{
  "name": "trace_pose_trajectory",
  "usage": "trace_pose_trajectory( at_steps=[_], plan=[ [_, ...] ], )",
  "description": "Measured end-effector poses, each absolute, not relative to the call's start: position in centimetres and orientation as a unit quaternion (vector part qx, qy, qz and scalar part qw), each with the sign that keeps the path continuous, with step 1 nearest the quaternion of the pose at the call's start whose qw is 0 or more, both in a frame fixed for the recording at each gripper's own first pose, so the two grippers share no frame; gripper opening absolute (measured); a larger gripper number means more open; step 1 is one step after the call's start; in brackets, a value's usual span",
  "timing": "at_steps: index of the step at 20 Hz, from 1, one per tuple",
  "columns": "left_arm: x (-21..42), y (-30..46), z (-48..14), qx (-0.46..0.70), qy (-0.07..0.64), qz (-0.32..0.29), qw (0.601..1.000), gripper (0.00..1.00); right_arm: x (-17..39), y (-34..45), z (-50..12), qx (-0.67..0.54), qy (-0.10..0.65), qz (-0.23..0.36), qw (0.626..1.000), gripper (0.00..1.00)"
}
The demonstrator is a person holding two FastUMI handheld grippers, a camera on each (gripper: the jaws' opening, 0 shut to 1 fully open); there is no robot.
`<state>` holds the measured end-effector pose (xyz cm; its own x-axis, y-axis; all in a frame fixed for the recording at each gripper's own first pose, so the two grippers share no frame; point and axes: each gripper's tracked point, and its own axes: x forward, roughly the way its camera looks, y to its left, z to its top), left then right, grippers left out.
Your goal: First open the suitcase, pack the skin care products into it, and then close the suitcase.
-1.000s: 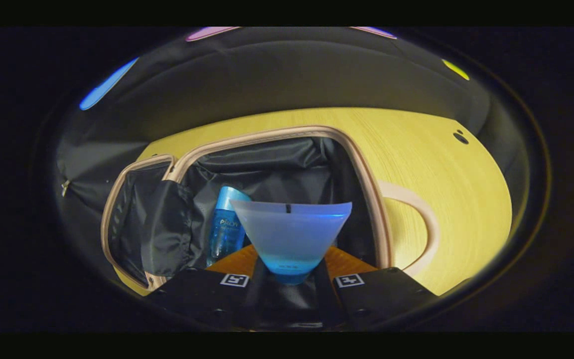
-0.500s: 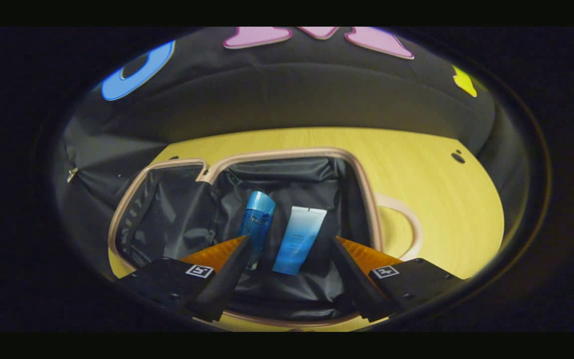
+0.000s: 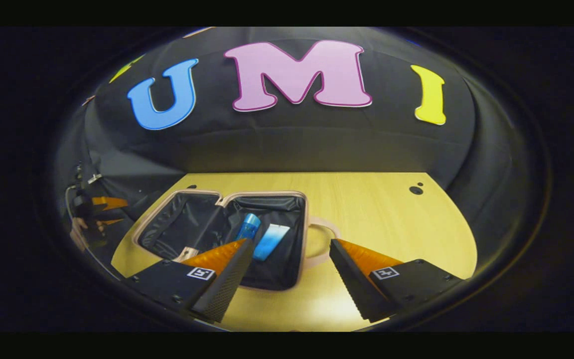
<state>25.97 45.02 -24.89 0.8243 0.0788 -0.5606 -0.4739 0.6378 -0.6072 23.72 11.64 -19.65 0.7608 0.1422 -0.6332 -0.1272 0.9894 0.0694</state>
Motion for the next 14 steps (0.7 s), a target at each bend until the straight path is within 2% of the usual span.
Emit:
trace_pose_trajectory(
  at_steps=[6, 10, 12, 13, 14],
  plan=[
    [29.6, 46.0, -31.4, -0.481, 0.281, 0.161, 0.815, 0.91, 18.7, 7.9, -19.0, 0.027, 0.362, 0.024, 0.932, 0.98],
    [30.1, 44.9, -32.8, -0.534, 0.289, 0.143, 0.782, 0.81, 18.4, 6.6, -18.9, 0.03, 0.363, 0.007, 0.931, 0.98],
    [30.1, 44.3, -33.9, -0.527, 0.307, 0.144, 0.779, 0.7, 18.2, 5.9, -18.5, 0.024, 0.362, 0.0, 0.932, 0.98],
    [29.4, 45.3, -33.7, -0.51, 0.319, 0.157, 0.783, 0.5, 18.1, 5.5, -18.3, 0.019, 0.36, -0.003, 0.933, 0.98],
    [29.3, 45.3, -34.0, -0.497, 0.325, 0.163, 0.788, 0.31, 18.1, 5.5, -18.2, 0.019, 0.358, -0.003, 0.934, 0.89]
  ],
)
